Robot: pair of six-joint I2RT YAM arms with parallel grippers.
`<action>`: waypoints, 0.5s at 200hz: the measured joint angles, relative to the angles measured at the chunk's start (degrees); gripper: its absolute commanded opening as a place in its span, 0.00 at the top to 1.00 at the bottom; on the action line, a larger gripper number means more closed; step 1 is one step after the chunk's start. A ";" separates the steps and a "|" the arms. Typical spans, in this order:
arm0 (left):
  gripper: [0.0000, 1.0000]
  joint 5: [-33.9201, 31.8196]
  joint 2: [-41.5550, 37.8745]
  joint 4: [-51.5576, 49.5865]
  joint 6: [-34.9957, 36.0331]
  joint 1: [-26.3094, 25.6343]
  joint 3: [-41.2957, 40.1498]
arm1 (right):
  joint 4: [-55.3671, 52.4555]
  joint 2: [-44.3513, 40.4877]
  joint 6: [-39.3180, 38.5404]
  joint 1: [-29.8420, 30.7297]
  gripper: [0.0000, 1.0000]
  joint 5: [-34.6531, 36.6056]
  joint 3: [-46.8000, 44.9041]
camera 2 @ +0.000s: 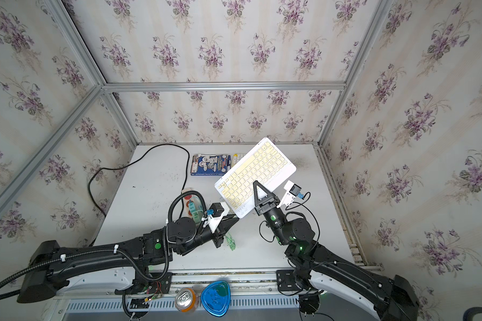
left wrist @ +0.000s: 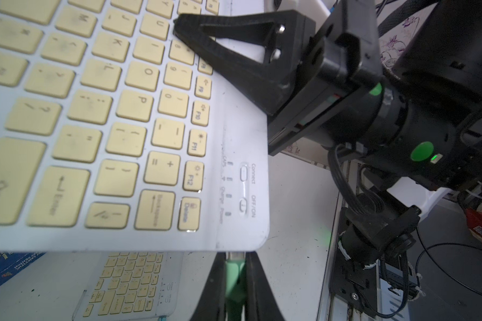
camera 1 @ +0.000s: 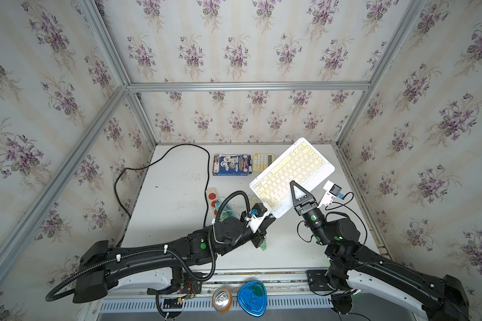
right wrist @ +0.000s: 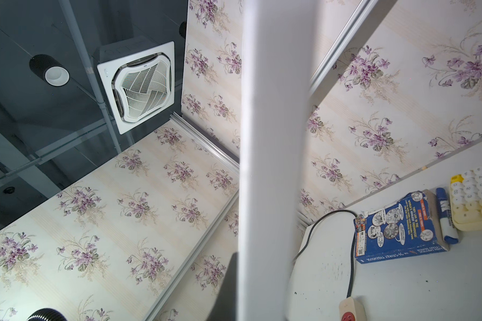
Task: Unplug the wireless keyboard
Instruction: Remove the power cord from the keyboard.
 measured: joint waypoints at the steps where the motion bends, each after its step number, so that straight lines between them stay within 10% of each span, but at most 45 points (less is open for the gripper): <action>1: 1.00 0.00 0.00 -0.02 0.00 0.00 -0.02 | -0.02 0.00 0.00 0.00 1.00 0.07 0.00; 100: 1.00 -0.33 -0.48 -0.72 1.11 0.00 -0.81 | -4.68 -0.55 -2.40 -0.13 1.00 0.57 1.81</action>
